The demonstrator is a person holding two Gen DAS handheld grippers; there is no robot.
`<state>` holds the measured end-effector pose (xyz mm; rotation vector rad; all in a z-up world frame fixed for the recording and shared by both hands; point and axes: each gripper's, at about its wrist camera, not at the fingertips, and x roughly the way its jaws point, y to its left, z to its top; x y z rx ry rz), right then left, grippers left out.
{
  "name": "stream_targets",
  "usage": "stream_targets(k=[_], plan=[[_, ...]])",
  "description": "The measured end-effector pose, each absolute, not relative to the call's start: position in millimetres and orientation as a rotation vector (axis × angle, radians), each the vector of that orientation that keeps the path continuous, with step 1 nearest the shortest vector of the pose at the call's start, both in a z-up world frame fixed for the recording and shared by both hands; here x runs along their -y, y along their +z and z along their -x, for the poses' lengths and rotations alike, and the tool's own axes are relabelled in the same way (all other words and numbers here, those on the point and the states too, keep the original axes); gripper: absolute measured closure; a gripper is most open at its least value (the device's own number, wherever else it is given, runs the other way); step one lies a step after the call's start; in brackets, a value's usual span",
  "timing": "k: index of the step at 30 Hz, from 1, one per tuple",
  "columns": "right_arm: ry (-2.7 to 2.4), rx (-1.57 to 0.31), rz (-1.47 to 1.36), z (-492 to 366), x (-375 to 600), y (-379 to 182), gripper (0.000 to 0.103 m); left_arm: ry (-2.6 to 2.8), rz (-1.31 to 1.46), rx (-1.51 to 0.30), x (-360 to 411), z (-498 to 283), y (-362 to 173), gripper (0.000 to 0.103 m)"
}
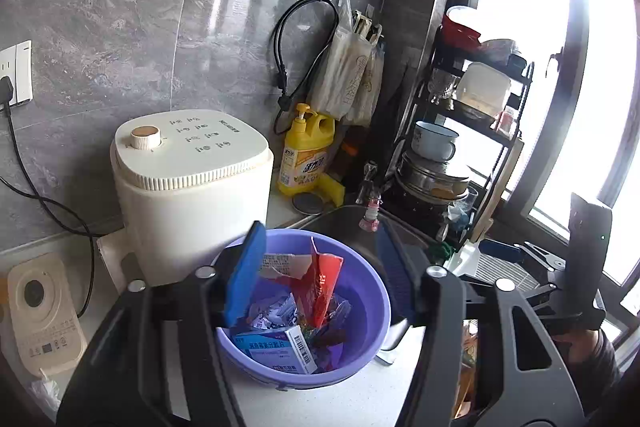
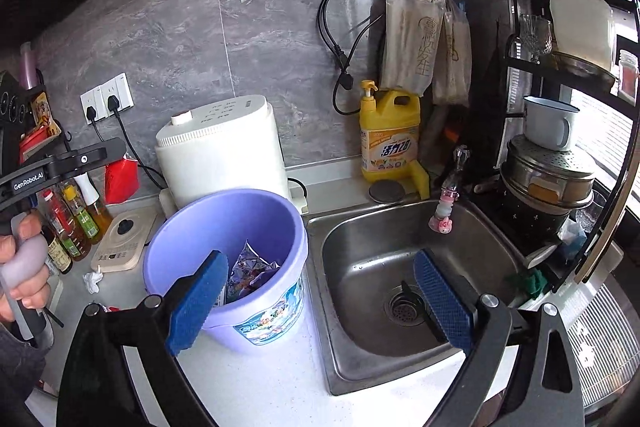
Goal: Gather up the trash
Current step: 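Carry both items over the purple bucket and open both tools to drop them, then move both open tools back to the counter near the foil ball, then grasp the silver foil ball with the left tool while the right tool grasps the red paper piece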
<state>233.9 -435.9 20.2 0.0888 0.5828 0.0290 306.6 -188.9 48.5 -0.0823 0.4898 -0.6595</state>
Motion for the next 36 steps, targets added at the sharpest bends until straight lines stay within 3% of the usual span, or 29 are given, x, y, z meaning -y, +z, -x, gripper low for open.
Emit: stream_targets(k=[1,9,19,28,32,36], plan=[[0.035,-0.582,-0.090,-234,433,20,0.011,-0.665,0.100,-0.457,184,-302,50,0.011],[0.126,-0.574,-0.049,-247,396,19,0.008,-0.518,0.115,-0.467,120,-295,43,0.007],[0.385,-0.583,0.035,-272,303,19,0.008,-0.222,0.173,-0.501,10,-262,17,0.006],[0.600,-0.617,0.133,-270,219,1,0.008,-0.081,0.223,-0.568,-42,-227,-19,0.006],[0.675,-0.649,0.175,-266,189,-10,0.015,-0.050,0.276,-0.606,-57,-224,-42,0.008],[0.736,-0.717,0.184,-270,168,-29,0.026,-0.035,0.330,-0.667,-68,-226,-70,0.019]])
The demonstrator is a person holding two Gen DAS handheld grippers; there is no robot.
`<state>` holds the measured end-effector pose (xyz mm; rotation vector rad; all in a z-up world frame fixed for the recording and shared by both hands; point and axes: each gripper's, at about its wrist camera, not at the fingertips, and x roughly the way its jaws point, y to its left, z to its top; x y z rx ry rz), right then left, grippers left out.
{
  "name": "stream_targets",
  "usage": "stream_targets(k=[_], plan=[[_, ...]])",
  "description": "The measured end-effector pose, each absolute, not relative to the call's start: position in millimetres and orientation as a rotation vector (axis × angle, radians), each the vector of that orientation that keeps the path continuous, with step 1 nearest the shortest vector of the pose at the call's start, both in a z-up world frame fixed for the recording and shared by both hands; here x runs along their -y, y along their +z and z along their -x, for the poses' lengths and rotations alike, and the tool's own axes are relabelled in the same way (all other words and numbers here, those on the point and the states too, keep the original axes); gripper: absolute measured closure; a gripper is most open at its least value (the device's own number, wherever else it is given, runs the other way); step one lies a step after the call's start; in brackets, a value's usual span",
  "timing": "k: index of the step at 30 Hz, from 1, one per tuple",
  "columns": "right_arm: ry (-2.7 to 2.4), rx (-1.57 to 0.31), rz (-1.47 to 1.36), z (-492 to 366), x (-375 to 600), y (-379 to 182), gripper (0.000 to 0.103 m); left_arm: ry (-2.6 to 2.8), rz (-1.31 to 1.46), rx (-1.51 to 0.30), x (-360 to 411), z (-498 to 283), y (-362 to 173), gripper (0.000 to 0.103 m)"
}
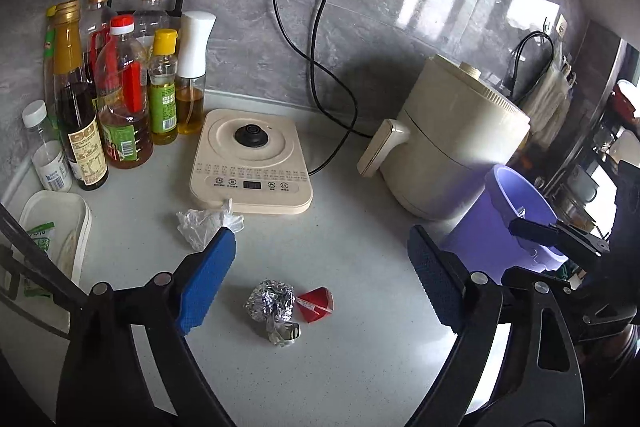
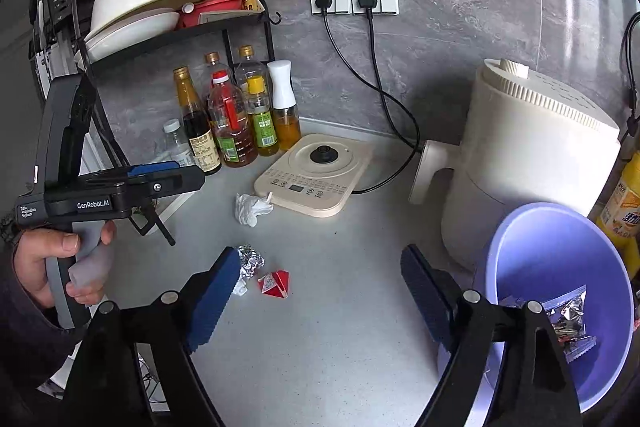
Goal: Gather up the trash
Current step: 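Grasp the silver foil ball with the left tool while the right tool grasps the red paper piece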
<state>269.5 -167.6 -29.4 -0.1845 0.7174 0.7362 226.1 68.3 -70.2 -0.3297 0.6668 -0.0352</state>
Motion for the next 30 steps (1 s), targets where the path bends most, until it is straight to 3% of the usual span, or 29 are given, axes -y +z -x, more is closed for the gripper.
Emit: stream_targets(k=[11,19,21,23,30], plan=[[0.804,-0.910,0.224,-294,124,-94,0.047,0.015,0.473,-0.885,-87,-255,-142,0.028],[0.841,-1.029,0.273,-318,94,-144,0.055,0.035,0.529,-1.047,-91,-281,-184,0.031],[0.854,-1.051,0.287,-322,88,-154,0.056,0.040,0.537,-1.066,-92,-288,-188,0.034],[0.867,-1.063,0.304,-325,80,-160,0.056,0.034,0.543,-1.095,-92,-295,-192,0.050],[0.903,-1.087,0.322,-332,60,-175,0.061,0.016,0.560,-1.092,-94,-308,-186,0.055]])
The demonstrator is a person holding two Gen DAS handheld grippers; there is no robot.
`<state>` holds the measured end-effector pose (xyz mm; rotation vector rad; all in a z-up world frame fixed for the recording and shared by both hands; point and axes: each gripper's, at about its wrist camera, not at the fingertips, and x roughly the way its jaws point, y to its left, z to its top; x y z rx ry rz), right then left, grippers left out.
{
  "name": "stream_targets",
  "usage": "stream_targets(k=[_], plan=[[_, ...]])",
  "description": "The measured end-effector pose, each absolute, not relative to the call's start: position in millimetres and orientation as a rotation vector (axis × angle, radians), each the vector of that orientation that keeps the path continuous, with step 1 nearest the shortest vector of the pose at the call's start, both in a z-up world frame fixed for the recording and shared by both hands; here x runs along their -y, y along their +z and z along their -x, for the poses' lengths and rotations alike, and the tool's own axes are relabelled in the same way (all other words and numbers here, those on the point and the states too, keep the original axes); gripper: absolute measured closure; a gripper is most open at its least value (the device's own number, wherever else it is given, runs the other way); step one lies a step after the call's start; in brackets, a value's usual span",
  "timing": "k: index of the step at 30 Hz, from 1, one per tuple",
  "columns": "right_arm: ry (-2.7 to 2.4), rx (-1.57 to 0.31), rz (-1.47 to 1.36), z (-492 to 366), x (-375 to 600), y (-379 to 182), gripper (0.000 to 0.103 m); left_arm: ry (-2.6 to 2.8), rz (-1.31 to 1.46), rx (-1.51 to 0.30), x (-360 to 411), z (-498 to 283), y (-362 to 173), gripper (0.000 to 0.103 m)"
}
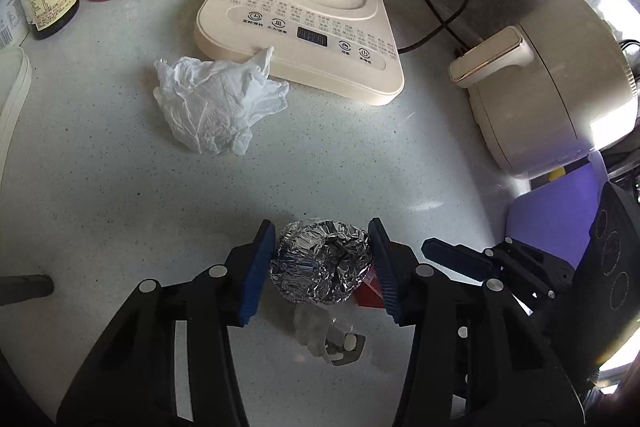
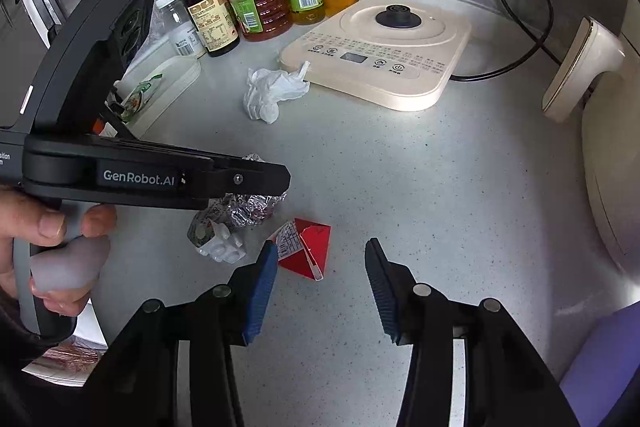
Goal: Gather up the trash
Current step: 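Grasp the silver foil ball with the left tool while the right tool grasps the red paper piece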
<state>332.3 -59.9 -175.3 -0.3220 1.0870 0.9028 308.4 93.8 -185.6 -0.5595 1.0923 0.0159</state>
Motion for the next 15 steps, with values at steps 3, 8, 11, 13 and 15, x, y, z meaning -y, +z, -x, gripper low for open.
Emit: stream_targets(k=[3,8,11,13,15], plan=[[0.911,-1.088,0.320,-335,54,-181,0.080,0.020,0.538,-1.043,-96,-310,-172,0.055],[0.880,-1.071,0.313,-340,57,-179,0.100,0.006,0.515,-0.949,-98,-309,-145,0.055],[0.863,-1.039,0.298,-342,64,-166,0.100,-0.001,0.507,-0.905,-99,-306,-129,0.055],[0.845,-1.003,0.293,-342,70,-154,0.100,-0.010,0.501,-0.866,-99,-303,-117,0.055],[0.827,-0.959,0.286,-341,77,-138,0.100,-0.016,0.499,-0.826,-100,-298,-106,0.055]])
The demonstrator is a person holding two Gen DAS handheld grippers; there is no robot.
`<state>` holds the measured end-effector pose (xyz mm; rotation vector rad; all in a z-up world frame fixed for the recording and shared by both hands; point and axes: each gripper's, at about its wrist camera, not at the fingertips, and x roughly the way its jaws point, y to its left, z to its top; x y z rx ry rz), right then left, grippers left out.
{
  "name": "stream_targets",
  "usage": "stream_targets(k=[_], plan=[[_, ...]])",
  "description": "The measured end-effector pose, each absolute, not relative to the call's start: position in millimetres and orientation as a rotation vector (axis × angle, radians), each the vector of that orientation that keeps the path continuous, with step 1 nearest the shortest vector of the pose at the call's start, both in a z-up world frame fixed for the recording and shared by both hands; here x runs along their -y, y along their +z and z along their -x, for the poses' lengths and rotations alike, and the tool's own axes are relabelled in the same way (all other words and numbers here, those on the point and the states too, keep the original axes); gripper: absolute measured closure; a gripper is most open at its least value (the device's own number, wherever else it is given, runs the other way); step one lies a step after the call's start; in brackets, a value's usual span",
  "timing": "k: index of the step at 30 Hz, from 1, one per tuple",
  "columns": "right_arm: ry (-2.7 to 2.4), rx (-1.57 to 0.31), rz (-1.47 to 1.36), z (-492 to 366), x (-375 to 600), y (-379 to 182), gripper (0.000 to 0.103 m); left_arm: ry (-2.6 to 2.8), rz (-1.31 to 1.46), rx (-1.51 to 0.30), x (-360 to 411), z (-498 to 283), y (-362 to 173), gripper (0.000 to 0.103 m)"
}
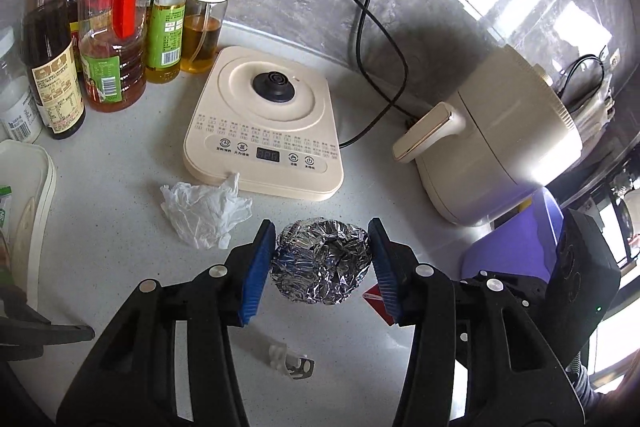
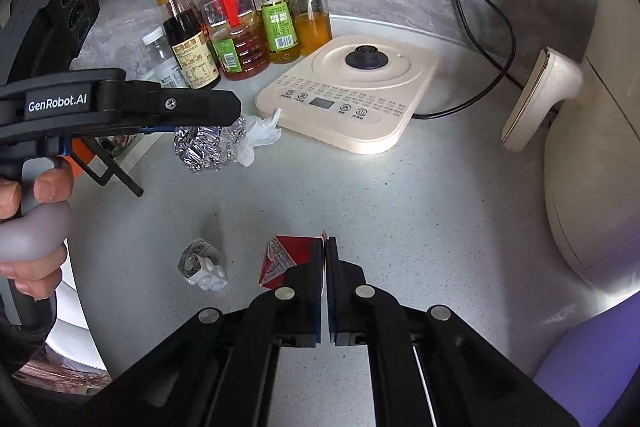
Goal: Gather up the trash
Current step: 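Grasp the silver foil ball with the left tool while the right tool grasps the red paper piece, then carry both items over the purple bucket and open both tools to drop them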
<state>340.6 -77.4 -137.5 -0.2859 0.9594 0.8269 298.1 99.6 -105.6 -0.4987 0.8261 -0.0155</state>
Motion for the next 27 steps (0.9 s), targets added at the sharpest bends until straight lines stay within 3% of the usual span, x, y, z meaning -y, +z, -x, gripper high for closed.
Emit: stream_targets(k=[16,27], plan=[[0.682,-0.661,0.154,-344,141,-11,0.100,-0.133,0.343,-0.584,-52,-302,-9,0.055],[0.502,-0.592,0.082,-355,226,16,0.099,-0.270,0.247,-0.562,8,-324,11,0.055]])
